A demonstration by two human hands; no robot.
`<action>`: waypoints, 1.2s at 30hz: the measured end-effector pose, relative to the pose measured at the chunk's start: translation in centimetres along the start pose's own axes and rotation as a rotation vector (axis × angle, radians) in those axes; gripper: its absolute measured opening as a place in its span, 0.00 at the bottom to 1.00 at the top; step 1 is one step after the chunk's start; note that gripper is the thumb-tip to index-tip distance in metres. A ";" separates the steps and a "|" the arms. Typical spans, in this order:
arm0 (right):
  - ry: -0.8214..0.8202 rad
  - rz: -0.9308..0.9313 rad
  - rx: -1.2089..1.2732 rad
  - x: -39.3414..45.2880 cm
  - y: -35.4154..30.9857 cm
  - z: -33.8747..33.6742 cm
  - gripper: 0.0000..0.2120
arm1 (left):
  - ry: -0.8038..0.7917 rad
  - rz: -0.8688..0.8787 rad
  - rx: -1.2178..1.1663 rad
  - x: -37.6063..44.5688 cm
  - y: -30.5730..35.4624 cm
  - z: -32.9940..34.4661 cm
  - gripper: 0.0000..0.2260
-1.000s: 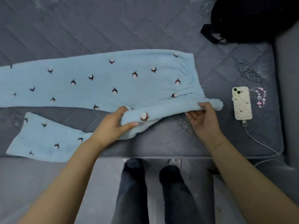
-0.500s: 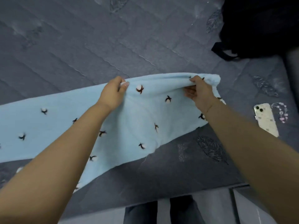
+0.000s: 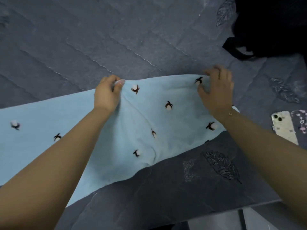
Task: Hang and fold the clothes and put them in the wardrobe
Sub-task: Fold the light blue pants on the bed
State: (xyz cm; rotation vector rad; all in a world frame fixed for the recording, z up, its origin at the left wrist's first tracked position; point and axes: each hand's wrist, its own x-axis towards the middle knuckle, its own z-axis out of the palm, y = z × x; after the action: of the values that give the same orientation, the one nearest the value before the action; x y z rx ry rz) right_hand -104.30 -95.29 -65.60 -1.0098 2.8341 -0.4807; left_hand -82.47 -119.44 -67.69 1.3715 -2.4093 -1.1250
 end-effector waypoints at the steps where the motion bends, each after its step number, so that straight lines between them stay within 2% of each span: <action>1: -0.085 -0.011 -0.074 0.7 0.8 -0.1 0.17 | 0.014 0.024 0.004 0.5 0.4 -0.2 0.10; 4: -0.242 -0.027 -0.178 2.4 2.9 0.2 0.16 | -0.031 -0.003 0.045 2.2 1.2 0.1 0.11; 8: -0.203 0.024 -0.121 4.2 3.5 0.1 0.15 | -0.145 -0.083 0.232 2.2 0.4 1.7 0.14; 13: -0.240 0.032 -0.162 3.9 2.5 -0.1 0.17 | -0.005 -0.039 0.459 0.4 1.4 2.0 0.15; 16: -0.193 -0.190 -0.141 2.1 0.1 -0.1 0.25 | 0.051 0.113 0.490 -2.3 3.1 2.2 0.20; 18: -0.259 -0.372 -0.138 0.2 -1.5 1.1 0.28 | -0.020 0.279 0.444 -4.9 4.0 3.4 0.21; 19: -0.322 -0.403 -0.159 -0.8 -1.7 1.9 0.29 | -0.072 0.322 0.462 -6.1 4.0 4.1 0.21; 22: -0.434 -0.329 -0.262 -1.6 0.7 4.2 0.31 | -0.233 0.219 0.623 -7.8 1.7 6.1 0.28; 24: -0.423 -0.316 -0.242 -0.9 2.8 4.9 0.33 | -0.241 0.215 0.722 -7.6 -0.5 7.0 0.31; 28: -0.395 -0.338 -0.211 0.0 3.6 5.6 0.36 | -0.217 0.269 0.699 -6.8 -2.1 8.1 0.31; 31: -0.390 -0.317 -0.202 -0.5 2.9 5.2 0.36 | -0.242 0.239 0.691 -6.8 -2.1 7.9 0.31; 34: -0.409 -0.261 -0.242 -1.2 1.1 4.0 0.34 | -0.343 0.233 0.611 -6.6 -1.1 6.6 0.32; 36: -0.427 -0.216 -0.263 -2.1 -1.2 2.8 0.33 | -0.435 0.226 0.434 -6.6 -0.5 4.7 0.31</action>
State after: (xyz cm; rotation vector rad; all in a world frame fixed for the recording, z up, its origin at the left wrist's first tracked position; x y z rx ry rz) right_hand -101.44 -95.57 -67.93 -1.2910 2.4558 0.0944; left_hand -80.58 -111.85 -69.91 0.9789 -3.1741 -0.9557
